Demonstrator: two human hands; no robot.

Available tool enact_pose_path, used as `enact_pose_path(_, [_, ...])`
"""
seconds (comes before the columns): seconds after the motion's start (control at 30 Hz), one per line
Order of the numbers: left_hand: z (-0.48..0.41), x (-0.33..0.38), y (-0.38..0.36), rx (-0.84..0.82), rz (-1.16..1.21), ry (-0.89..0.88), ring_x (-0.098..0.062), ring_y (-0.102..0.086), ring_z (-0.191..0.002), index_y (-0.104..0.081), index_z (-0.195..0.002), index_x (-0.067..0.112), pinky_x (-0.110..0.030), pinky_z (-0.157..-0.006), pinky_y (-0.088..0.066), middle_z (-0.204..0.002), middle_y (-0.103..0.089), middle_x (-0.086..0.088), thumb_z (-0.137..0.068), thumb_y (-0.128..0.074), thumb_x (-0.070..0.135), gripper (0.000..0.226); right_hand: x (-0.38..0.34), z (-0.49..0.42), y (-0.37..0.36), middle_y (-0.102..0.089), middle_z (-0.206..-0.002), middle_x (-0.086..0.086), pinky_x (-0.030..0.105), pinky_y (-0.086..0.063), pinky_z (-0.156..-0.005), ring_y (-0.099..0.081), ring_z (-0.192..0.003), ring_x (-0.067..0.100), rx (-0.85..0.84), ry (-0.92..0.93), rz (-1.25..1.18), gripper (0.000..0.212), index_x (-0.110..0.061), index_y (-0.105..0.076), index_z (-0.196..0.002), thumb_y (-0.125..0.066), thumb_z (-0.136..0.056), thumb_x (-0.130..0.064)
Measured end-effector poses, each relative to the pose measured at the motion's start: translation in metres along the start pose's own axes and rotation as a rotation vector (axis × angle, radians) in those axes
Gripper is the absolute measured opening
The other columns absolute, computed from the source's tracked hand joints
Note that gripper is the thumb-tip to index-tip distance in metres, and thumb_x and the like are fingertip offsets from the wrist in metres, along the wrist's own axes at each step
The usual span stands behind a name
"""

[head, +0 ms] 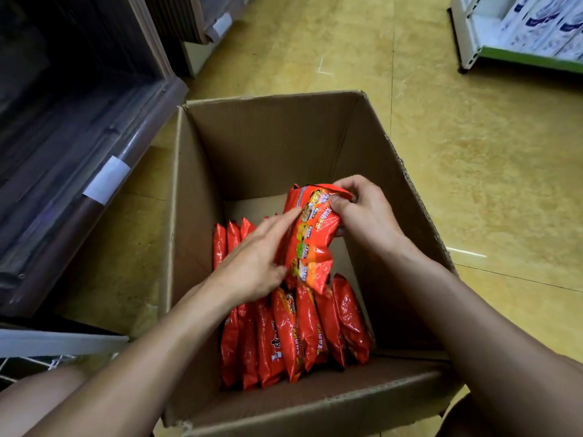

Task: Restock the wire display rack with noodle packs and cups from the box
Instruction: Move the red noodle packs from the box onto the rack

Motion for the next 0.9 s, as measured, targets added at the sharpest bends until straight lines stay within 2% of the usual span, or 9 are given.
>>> enact_pose_path(0.07, [0.001, -0.004, -0.004, -0.068, -0.037, -0.042, -0.013, -0.011, -0.154, 0.008, -0.157, 0.047, -0.034, -0.126, -0.017, -0.168, -0.01, 0.006, -0.079, -0.081, 0.025, 0.121, -0.002, 0.001, -0.001, -0.058, -0.121, 0.008, 0.035, -0.064, -0.067, -0.069, -0.095, 0.022, -0.013, -0.076, -0.19, 0.036, -0.029, -0.057, -0.123, -0.055, -0.098, -0.004])
enact_pose_path(0.13, [0.003, -0.002, -0.004, -0.099, -0.004, -0.057, -0.003, -0.006, -0.152, 0.01, -0.156, 0.048, -0.03, -0.124, -0.017, -0.168, -0.007, 0.011, -0.078, -0.085, 0.036, 0.123, -0.005, 0.001, -0.001, -0.051, -0.132, 0.011, 0.033, -0.063, -0.063, -0.069, -0.098, 0.028, -0.059, -0.149, -0.328, 0.047, -0.031, -0.062, -0.123, -0.046, -0.098, 0.005])
enact_pose_path(0.3, [0.001, 0.002, 0.001, 0.031, 0.191, -0.044, 0.008, -0.046, -0.125, -0.026, -0.145, 0.057, -0.011, -0.099, -0.039, -0.134, -0.049, 0.032, -0.092, -0.07, 0.043, 0.071, -0.008, 0.002, -0.002, -0.067, -0.103, 0.019, 0.023, -0.059, -0.051, -0.074, -0.066, 0.021, -0.167, -0.321, -0.585, 0.043, -0.011, -0.069, -0.114, -0.034, -0.095, 0.007])
enact_pose_path(0.4, [-0.003, -0.003, 0.006, 0.116, 0.42, 0.053, 0.006, -0.063, -0.108, -0.056, -0.133, 0.038, -0.021, -0.098, -0.05, -0.118, -0.068, 0.019, -0.092, -0.074, 0.03, 0.046, -0.005, -0.002, 0.0, -0.069, -0.09, 0.016, 0.025, -0.06, -0.054, -0.073, -0.062, 0.019, -0.167, -0.34, -0.584, 0.034, -0.007, -0.069, -0.111, -0.039, -0.097, 0.0])
enact_pose_path(0.5, [-0.006, -0.005, 0.011, 0.193, 0.618, 0.179, 0.014, -0.066, -0.088, -0.066, -0.12, 0.027, -0.006, -0.075, -0.051, -0.105, -0.073, 0.015, -0.093, -0.072, 0.025, 0.027, 0.001, -0.006, 0.0, -0.064, -0.082, 0.007, 0.031, -0.063, -0.062, -0.068, -0.06, 0.013, -0.162, -0.316, -0.421, 0.019, -0.01, -0.066, -0.111, -0.057, -0.1, -0.022])
enact_pose_path(0.6, [-0.008, -0.009, 0.015, 0.265, 0.82, 0.284, -0.006, -0.074, -0.092, -0.066, -0.114, 0.025, -0.026, -0.084, -0.059, -0.104, -0.077, 0.005, -0.097, -0.067, 0.028, 0.018, 0.008, -0.009, -0.002, -0.061, -0.088, 0.002, 0.031, -0.06, -0.065, -0.063, -0.07, 0.01, -0.217, -0.263, -0.247, 0.032, -0.017, -0.064, -0.116, -0.065, -0.095, -0.041])
enact_pose_path(0.7, [-0.01, -0.015, 0.016, 0.33, 0.933, 0.34, -0.021, -0.074, -0.101, -0.065, -0.119, 0.024, -0.046, -0.096, -0.057, -0.109, -0.077, 0.0, -0.099, -0.064, 0.03, 0.02, 0.011, -0.008, -0.004, -0.067, -0.098, 0.0, 0.026, -0.056, -0.065, -0.064, -0.082, 0.011, -0.27, -0.225, -0.162, 0.032, -0.02, -0.063, -0.118, -0.071, -0.092, -0.037])
enact_pose_path(0.8, [-0.01, -0.02, 0.017, 0.369, 0.968, 0.375, -0.024, -0.073, -0.103, -0.065, -0.118, 0.028, -0.053, -0.097, -0.055, -0.111, -0.076, 0.001, -0.099, -0.062, 0.035, 0.02, 0.009, -0.009, -0.004, -0.068, -0.09, -0.001, 0.02, -0.049, -0.055, -0.064, -0.066, 0.004, -0.245, -0.204, -0.17, 0.017, -0.018, -0.061, -0.1, -0.074, -0.089, -0.02])
enact_pose_path(0.9, [-0.009, -0.023, 0.017, 0.391, 0.961, 0.404, -0.025, -0.073, -0.102, -0.063, -0.118, 0.031, -0.054, -0.095, -0.055, -0.111, -0.076, 0.001, -0.098, -0.06, 0.042, 0.023, 0.009, -0.011, 0.0, -0.074, -0.096, 0.003, 0.022, -0.049, -0.058, -0.072, -0.084, 0.012, -0.198, -0.195, -0.152, 0.021, -0.016, -0.058, -0.087, -0.078, -0.087, -0.021])
Point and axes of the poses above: each hand's wrist, its own z-axis away from the middle knuckle, its own y-axis out of the back of the hand, x = y × z, the point moved 3 cm from there along -z, towards the middle knuckle
